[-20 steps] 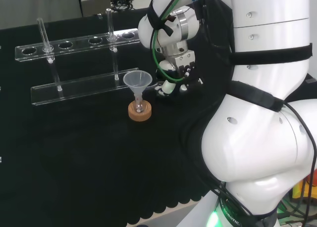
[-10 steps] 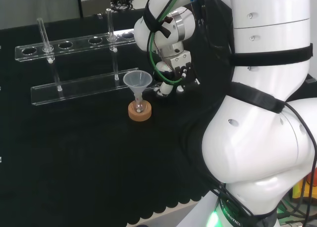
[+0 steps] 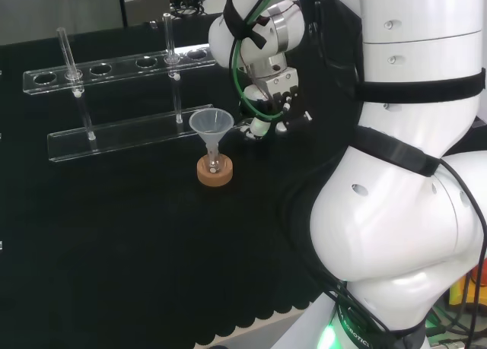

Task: Pick up the weighing funnel.

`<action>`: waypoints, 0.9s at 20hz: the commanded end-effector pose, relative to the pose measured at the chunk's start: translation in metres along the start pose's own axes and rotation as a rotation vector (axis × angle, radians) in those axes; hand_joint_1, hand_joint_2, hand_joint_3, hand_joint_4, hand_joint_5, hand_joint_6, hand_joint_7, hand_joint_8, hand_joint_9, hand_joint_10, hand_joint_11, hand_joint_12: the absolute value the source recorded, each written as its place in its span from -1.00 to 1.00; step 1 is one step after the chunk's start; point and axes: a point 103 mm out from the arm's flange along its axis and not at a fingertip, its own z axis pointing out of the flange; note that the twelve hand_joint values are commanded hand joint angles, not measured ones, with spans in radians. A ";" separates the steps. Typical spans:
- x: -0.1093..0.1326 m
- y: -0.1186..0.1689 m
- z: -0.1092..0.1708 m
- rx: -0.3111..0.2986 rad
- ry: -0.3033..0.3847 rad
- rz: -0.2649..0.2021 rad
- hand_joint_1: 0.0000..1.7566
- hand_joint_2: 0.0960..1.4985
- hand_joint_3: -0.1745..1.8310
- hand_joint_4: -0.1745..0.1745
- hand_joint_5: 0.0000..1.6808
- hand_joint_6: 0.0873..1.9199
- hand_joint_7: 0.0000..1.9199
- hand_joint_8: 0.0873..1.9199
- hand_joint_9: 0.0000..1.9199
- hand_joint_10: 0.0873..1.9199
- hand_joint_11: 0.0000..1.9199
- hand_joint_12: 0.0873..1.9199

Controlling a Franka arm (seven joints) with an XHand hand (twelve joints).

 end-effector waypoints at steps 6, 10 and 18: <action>-0.022 -0.035 -0.039 -0.018 -0.044 0.040 0.20 -0.10 -0.10 1.00 0.26 0.08 -0.53 -0.35 -0.19 -0.51 -0.50 0.32; -0.032 -0.053 -0.055 -0.023 -0.074 0.058 0.20 -0.10 -0.10 1.00 0.25 0.09 -0.53 -0.35 -0.19 -0.51 -0.50 0.32; -0.040 -0.088 -0.086 -0.046 -0.097 0.115 0.20 -0.10 -0.10 1.00 0.25 0.09 -0.54 -0.35 -0.19 -0.51 -0.49 0.32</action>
